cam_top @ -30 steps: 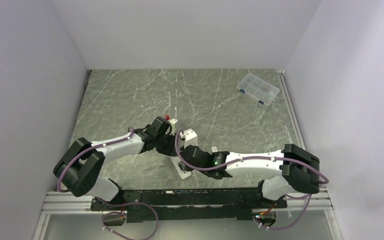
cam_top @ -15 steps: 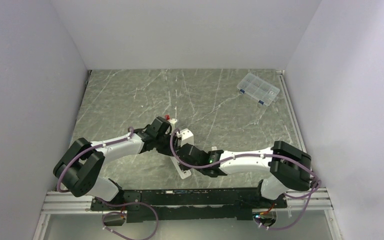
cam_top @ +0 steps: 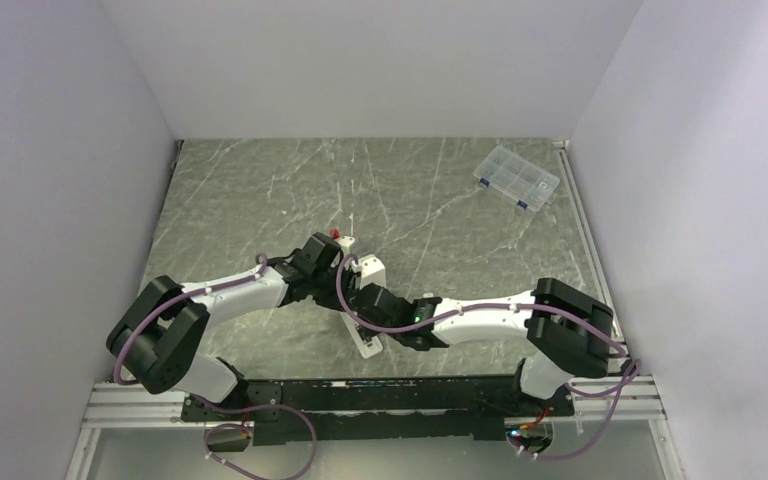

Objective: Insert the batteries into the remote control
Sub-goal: Load the battery into the remote control.

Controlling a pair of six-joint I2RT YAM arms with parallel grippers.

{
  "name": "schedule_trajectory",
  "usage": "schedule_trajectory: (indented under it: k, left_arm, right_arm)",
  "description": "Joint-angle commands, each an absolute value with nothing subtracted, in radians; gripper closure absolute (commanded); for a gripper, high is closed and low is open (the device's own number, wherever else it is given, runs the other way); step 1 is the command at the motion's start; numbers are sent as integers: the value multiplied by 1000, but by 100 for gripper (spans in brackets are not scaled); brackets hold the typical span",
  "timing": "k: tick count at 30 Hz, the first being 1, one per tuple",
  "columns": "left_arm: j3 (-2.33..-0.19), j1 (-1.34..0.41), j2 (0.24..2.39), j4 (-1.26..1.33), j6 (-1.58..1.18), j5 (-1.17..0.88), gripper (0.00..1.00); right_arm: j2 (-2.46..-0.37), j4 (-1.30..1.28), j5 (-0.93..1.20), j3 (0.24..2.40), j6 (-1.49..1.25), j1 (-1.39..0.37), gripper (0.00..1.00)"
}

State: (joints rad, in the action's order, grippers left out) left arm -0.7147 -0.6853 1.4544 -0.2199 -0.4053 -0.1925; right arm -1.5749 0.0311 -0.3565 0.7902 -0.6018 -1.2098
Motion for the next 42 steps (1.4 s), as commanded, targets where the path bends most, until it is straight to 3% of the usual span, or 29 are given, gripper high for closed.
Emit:
schedule_trajectory:
  k: [1,42]
  left_arm:
    - [-713,-697,1470,-250,-380,-185,59]
    - [-729,-722,1508,-283,-408,-164,58]
  right_arm:
    - [-1584,79,-346,813,-595,-1201,93]
    - [-1549,106,-319,689,-676,-1206,95]
